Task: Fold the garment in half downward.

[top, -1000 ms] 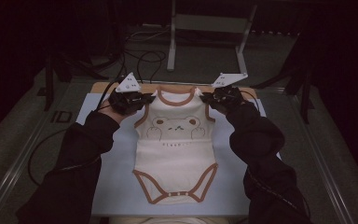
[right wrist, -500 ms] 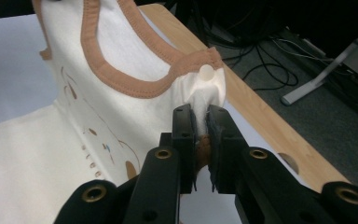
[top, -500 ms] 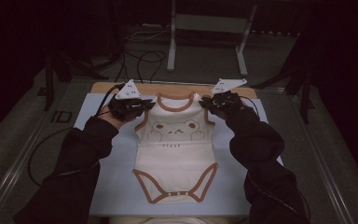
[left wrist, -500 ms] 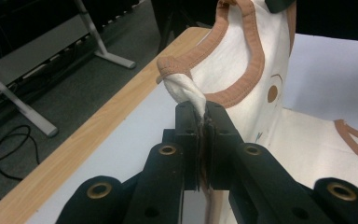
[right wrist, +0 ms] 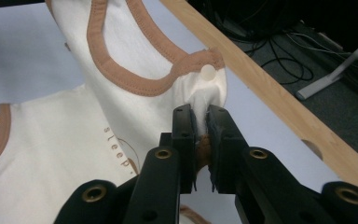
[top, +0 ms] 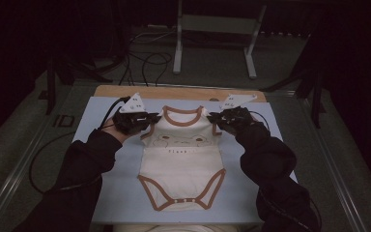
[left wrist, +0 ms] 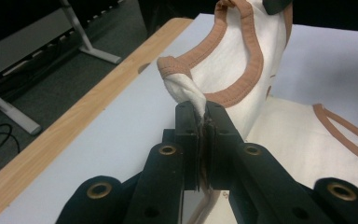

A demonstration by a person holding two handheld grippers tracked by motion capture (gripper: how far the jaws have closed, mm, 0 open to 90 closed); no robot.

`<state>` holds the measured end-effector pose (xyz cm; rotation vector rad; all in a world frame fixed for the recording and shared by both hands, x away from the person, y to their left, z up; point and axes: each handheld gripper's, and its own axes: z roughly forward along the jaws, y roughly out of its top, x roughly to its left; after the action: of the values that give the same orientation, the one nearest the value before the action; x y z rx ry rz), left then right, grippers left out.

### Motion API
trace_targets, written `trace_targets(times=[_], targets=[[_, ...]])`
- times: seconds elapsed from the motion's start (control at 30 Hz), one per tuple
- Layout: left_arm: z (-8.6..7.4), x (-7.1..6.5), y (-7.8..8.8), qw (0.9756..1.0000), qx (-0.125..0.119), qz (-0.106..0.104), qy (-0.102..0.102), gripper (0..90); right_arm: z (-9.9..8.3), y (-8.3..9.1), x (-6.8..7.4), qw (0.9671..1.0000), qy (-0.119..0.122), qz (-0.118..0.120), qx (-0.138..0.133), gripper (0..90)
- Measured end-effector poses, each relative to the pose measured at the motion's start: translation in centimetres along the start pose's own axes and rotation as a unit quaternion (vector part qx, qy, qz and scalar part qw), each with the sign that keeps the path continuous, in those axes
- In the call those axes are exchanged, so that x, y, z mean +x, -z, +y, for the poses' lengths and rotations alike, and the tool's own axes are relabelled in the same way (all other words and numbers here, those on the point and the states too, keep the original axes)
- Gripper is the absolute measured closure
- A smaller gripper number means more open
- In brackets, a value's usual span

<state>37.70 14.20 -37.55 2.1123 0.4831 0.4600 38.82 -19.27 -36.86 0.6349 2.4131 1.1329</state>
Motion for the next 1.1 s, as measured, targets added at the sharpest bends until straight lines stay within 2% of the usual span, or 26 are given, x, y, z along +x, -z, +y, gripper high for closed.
trace_targets(times=[0.13,0.4,0.73,1.1], targets=[[-0.4,-0.8,0.0,0.9999,0.006,-0.003,-0.010,86.4,-0.5,-0.1,0.6,1.0000,0.003,0.006,0.005,82.5],[-1.3,-1.5,0.3,0.9999,0.006,-0.014,-0.002,86.4,-1.2,-0.1,1.6,0.9998,0.006,0.016,0.005,82.5],[-2.2,-2.6,0.6,0.9996,0.006,-0.026,-0.008,86.3,-2.2,0.3,2.7,0.9996,0.006,0.026,0.003,82.5],[-3.4,-4.1,0.5,0.9991,0.004,-0.042,-0.005,86.3,-3.4,0.2,4.2,0.9991,0.008,0.040,0.007,82.4]])
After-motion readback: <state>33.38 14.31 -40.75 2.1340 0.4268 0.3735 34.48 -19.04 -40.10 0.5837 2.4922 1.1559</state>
